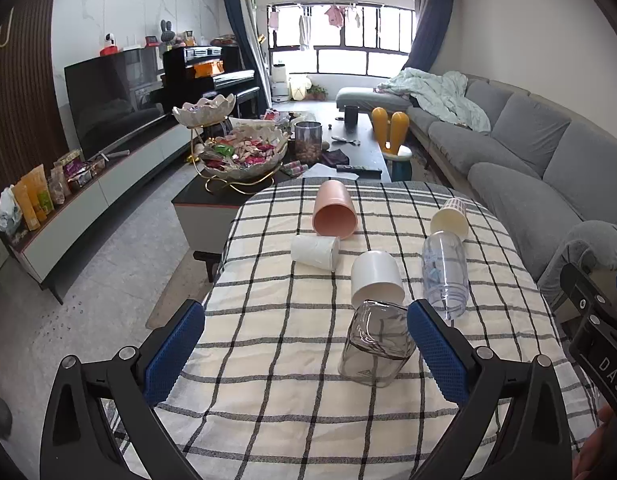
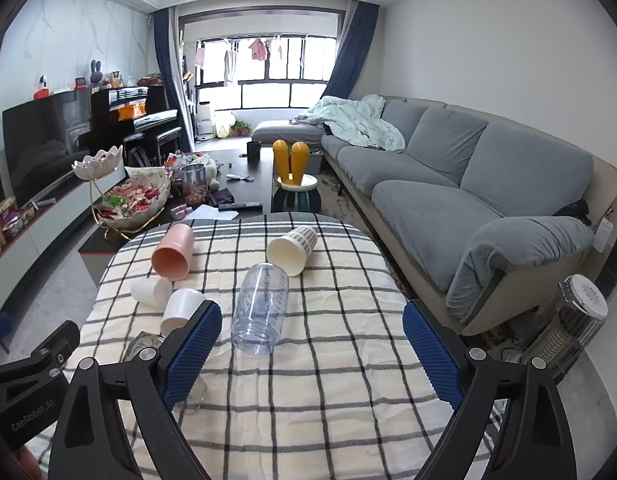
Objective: Flip cup upside down
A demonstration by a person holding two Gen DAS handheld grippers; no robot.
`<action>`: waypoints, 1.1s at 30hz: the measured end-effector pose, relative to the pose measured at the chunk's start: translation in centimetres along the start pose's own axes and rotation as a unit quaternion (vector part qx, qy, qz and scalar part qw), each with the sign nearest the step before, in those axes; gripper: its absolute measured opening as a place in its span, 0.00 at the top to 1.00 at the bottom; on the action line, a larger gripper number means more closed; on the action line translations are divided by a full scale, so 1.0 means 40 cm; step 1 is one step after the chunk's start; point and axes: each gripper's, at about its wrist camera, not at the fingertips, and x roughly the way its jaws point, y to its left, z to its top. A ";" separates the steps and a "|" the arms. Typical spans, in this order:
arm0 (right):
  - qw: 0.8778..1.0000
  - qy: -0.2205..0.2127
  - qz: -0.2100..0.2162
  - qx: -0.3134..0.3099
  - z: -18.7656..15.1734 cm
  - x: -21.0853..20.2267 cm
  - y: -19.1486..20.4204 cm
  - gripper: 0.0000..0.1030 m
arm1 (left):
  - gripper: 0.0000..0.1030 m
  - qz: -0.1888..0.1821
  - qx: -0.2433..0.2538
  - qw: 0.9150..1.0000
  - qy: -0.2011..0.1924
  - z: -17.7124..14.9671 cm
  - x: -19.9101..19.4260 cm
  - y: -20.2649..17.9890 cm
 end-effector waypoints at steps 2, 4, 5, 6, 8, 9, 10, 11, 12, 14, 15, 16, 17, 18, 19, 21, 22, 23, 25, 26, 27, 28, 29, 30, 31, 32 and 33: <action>1.000 -0.002 0.001 -0.001 0.001 -0.002 0.001 0.10 | 0.00 0.002 -0.001 1.000 -0.002 0.000 -0.002 0.000; 1.000 -0.003 0.001 0.000 0.000 -0.004 0.000 0.08 | 0.00 0.001 -0.002 1.000 -0.004 0.001 -0.007 0.000; 1.000 -0.004 0.001 0.001 0.000 -0.005 -0.001 0.08 | 0.00 0.000 -0.002 1.000 -0.006 0.001 -0.008 0.000; 1.000 -0.004 0.001 0.001 0.000 -0.005 -0.001 0.07 | 0.00 0.001 -0.002 1.000 -0.008 0.001 -0.010 -0.001; 1.000 -0.004 0.001 0.002 -0.001 -0.005 -0.003 0.07 | 0.00 0.003 -0.001 1.000 -0.010 0.001 -0.013 -0.003; 1.000 -0.003 0.001 0.003 -0.001 -0.005 -0.003 0.07 | 0.00 0.003 0.000 1.000 -0.011 0.001 -0.015 -0.004; 1.000 -0.003 0.001 0.003 -0.001 -0.005 -0.003 0.07 | 0.00 0.003 0.001 1.000 -0.012 0.000 -0.016 -0.005; 1.000 -0.004 0.001 0.002 0.000 -0.005 -0.003 0.07 | 0.00 0.004 0.001 1.000 -0.013 0.000 -0.018 -0.004; 1.000 -0.005 0.002 0.002 0.000 -0.006 -0.003 0.07 | 0.00 0.005 0.002 1.000 -0.013 0.000 -0.018 -0.005; 1.000 -0.004 0.002 0.001 0.000 -0.005 -0.003 0.07 | 0.00 0.005 0.002 1.000 -0.013 0.000 -0.019 -0.005; 1.000 -0.004 0.002 0.001 -0.001 -0.005 -0.004 0.07 | 0.00 0.005 0.002 1.000 -0.013 0.000 -0.019 -0.005; 1.000 -0.004 0.002 0.001 -0.001 -0.005 -0.004 0.07 | 0.00 0.005 0.002 1.000 -0.013 0.000 -0.019 -0.005; 1.000 -0.004 0.003 0.002 -0.001 -0.005 -0.005 0.07 | 0.00 0.006 0.002 1.000 -0.013 0.000 -0.020 -0.005; 1.000 -0.004 0.002 0.002 -0.001 -0.005 -0.003 0.07 | 0.00 0.006 0.001 1.000 -0.014 0.000 -0.021 -0.004; 1.000 -0.004 0.002 0.002 -0.001 -0.005 -0.004 0.07 | 0.00 0.007 0.001 1.000 -0.015 -0.001 -0.022 -0.004; 1.000 -0.004 0.002 0.003 -0.001 -0.005 -0.005 0.07 | 0.00 0.012 0.001 1.000 -0.017 0.000 -0.025 -0.002; 1.000 -0.004 0.002 0.003 0.000 -0.005 -0.004 0.07 | 0.00 0.011 0.001 1.000 -0.018 0.001 -0.026 0.000; 1.000 -0.004 0.002 0.003 0.000 -0.005 -0.005 0.07 | 0.00 0.009 0.001 1.000 -0.017 0.002 -0.027 0.000; 1.000 -0.004 0.002 0.001 -0.001 -0.004 -0.005 0.07 | 0.00 0.005 0.003 1.000 -0.015 0.003 -0.027 -0.001; 1.000 -0.003 0.002 0.001 -0.001 -0.004 -0.005 0.07 | 0.00 0.005 0.003 1.000 -0.015 0.003 -0.028 -0.002; 1.000 -0.003 0.001 0.001 -0.001 -0.005 -0.006 0.07 | 0.00 0.006 0.003 1.000 -0.017 0.003 -0.029 -0.003; 1.000 -0.003 0.001 0.001 -0.001 -0.006 -0.004 0.07 | 0.00 0.006 0.003 1.000 -0.017 0.004 -0.028 -0.004; 1.000 -0.003 0.001 0.002 -0.001 -0.007 -0.002 0.07 | 0.00 0.004 0.003 1.000 -0.018 0.005 -0.028 -0.005; 1.000 -0.003 0.001 0.002 -0.001 -0.007 -0.002 0.07 | 0.00 0.004 0.004 1.000 -0.018 0.005 -0.029 -0.007; 1.000 -0.003 0.001 0.002 -0.001 -0.009 -0.001 0.07 | 0.00 0.004 0.004 1.000 -0.019 0.005 -0.028 -0.008; 1.000 -0.003 0.001 0.001 -0.001 -0.008 -0.001 0.07 | 0.00 0.003 0.004 1.000 -0.018 0.005 -0.028 -0.009; 1.000 -0.003 0.001 0.001 -0.001 -0.008 -0.002 0.07 | 0.00 0.001 0.004 1.000 -0.017 0.005 -0.027 -0.009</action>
